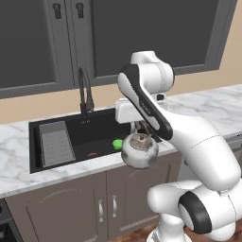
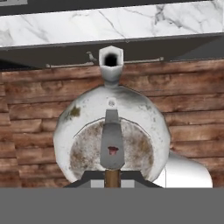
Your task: Pick the kettle and jug and place them in the sink. Then turn on the water.
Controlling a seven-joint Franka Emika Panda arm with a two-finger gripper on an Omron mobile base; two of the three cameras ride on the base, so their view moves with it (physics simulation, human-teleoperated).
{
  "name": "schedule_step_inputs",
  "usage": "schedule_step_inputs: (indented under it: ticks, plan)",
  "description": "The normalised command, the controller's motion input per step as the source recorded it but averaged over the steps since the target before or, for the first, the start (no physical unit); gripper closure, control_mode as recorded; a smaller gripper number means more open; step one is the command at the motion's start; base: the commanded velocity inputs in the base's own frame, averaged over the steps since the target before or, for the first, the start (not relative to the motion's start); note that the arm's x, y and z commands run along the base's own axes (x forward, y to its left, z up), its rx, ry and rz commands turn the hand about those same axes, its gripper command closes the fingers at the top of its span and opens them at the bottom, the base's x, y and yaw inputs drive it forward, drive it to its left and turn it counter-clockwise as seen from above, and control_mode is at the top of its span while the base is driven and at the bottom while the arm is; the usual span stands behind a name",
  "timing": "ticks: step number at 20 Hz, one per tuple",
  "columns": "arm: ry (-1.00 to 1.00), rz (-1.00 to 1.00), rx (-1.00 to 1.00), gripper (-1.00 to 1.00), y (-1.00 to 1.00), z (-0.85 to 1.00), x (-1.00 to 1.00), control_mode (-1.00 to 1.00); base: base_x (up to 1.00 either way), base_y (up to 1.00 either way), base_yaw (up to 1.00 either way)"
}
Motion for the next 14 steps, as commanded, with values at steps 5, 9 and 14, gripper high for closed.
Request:
schedule_step_inputs:
  ticks: [5,9,14]
  plan:
    - [0.00,0.00,0.00,1.00,0.00,0.00,0.00,1.00,0.06,0.00,0.00]
    - [0.00,-0.02,0.00,1.00,0.01,0.00,0.03,-1.00,0.04,0.01,0.00]
    - [0.00,0.02,0.06,1.00,-0.05,-0.23,0.00,-1.00,0.00,0.00,0.00]
